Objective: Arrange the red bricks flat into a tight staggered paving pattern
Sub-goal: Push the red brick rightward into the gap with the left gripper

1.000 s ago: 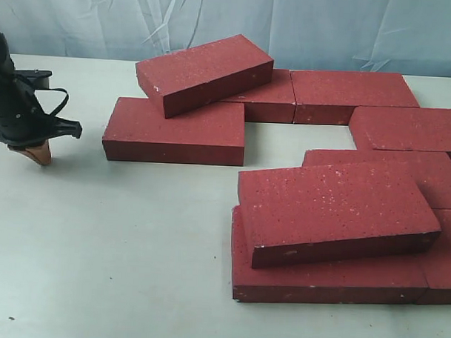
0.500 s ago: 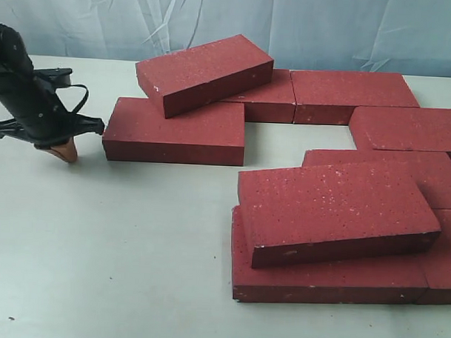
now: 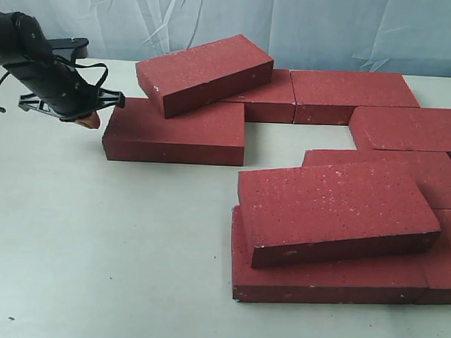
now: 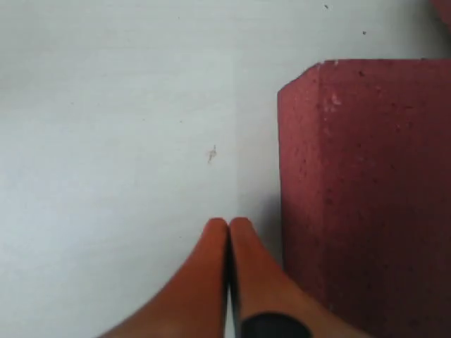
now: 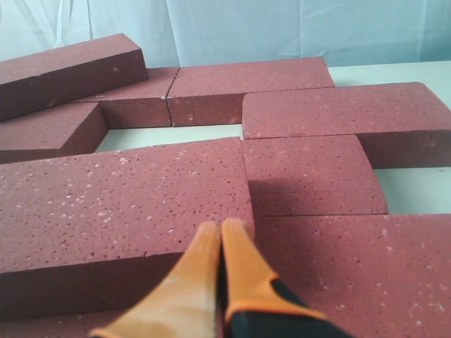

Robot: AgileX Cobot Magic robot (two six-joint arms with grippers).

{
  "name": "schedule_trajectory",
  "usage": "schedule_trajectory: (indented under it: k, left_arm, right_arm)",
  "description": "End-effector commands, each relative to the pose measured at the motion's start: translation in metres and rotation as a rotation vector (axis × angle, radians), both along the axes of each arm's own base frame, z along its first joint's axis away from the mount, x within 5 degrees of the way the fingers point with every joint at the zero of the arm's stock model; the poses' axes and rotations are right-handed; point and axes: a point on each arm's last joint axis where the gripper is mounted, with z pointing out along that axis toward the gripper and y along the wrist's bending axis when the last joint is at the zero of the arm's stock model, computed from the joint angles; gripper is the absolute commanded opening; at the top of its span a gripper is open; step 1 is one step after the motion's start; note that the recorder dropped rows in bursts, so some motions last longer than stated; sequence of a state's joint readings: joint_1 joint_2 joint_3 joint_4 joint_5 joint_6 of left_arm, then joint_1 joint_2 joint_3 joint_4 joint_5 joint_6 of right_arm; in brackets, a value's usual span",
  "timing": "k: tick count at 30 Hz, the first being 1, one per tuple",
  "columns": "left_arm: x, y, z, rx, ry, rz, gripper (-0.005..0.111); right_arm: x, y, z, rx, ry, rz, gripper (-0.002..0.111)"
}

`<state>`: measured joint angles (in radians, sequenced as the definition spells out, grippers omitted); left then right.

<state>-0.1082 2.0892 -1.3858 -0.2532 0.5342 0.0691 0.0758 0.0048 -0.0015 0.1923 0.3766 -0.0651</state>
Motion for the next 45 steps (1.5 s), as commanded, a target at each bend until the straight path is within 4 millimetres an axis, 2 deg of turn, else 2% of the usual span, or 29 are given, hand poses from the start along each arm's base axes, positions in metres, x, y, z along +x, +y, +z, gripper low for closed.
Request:
schedule_trajectory:
  k: [1,6,16,45]
  left_arm:
    - [0.000,-0.012,-0.005,-0.029,0.014,-0.001,0.000]
    - [-0.002,-0.036,-0.005,-0.044,0.004,-0.039,0.000]
    - [-0.007,-0.070,-0.003,-0.095,-0.027,-0.068,0.000]
    - [-0.020,-0.133,0.003,-0.185,-0.116,-0.108,0.000]
  right_arm:
    - [0.000,-0.001,0.001,0.001,-0.019,-0.008,-0.001]
    - [0.000,-0.001,0.001,0.001,-0.019,-0.008,-0.001]
    - [0.000,0.000,0.001,0.001,-0.016,-0.007,-0.001]
    - [0.000,0.000,0.001,0.002,-0.016,-0.007,-0.001]
